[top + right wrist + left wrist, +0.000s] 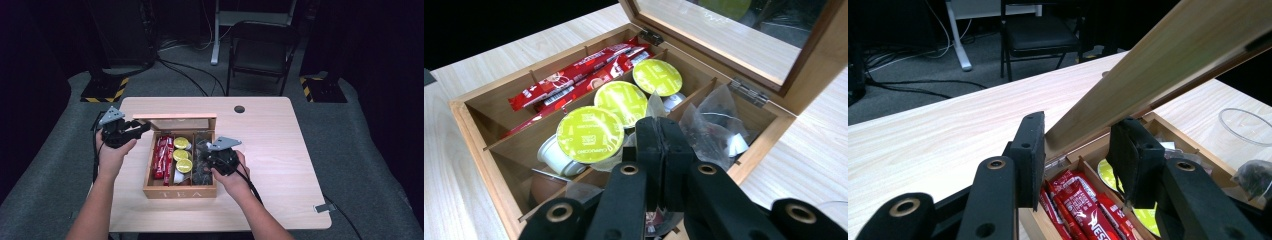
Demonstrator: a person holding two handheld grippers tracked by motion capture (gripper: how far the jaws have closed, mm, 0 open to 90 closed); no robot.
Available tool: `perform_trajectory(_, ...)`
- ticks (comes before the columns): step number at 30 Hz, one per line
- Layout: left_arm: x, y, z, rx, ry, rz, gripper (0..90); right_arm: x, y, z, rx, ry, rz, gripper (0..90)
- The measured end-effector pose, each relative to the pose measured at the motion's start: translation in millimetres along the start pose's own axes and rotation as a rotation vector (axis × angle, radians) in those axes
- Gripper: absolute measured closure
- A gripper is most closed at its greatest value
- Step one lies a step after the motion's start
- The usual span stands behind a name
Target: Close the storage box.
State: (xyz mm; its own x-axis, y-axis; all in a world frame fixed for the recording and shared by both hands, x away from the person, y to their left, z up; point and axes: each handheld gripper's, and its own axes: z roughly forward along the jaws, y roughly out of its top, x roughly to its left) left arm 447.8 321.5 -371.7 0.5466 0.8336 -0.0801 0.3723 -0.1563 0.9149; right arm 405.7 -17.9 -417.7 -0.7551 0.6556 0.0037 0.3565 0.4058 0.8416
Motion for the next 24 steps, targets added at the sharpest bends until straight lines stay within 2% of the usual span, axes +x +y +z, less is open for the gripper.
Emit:
perform_trajectory(9, 0.5, -0.2, 0.1, 0.0, -0.005, -0.002, 58.4, -10.8, 3.2, -10.8, -0.013, -0.02, -0.012, 88.9)
perform_trajectory(13, 0.4, -0.2, 0.1, -0.001, -0.004, -0.002, 58.4, -15.9, 3.7, -17.1, -0.015, -0.039, -0.001, 89.0)
perform_trajectory(17, 0.5, -0.2, 0.1, -0.001, -0.004, -0.002, 58.4, -21.5, 3.7, -21.7, -0.018, -0.047, -0.019, 88.9)
perform_trajectory(20, 0.5, -0.2, 0.2, -0.001, -0.004, -0.002, 58.3, -26.9, 2.8, -26.3, -0.02, -0.079, 0.008, 88.9)
perform_trajectory(22, 0.6, -0.3, 0.2, -0.001, -0.005, -0.002, 58.4, -32.5, 2.1, -29.1, -0.021, -0.087, 0.001, 89.0)
perform_trajectory(24, 0.7, -0.4, 0.2, -0.001, -0.006, -0.002, 58.3, -37.0, 1.1, -32.5, -0.023, -0.106, 0.028, 88.9)
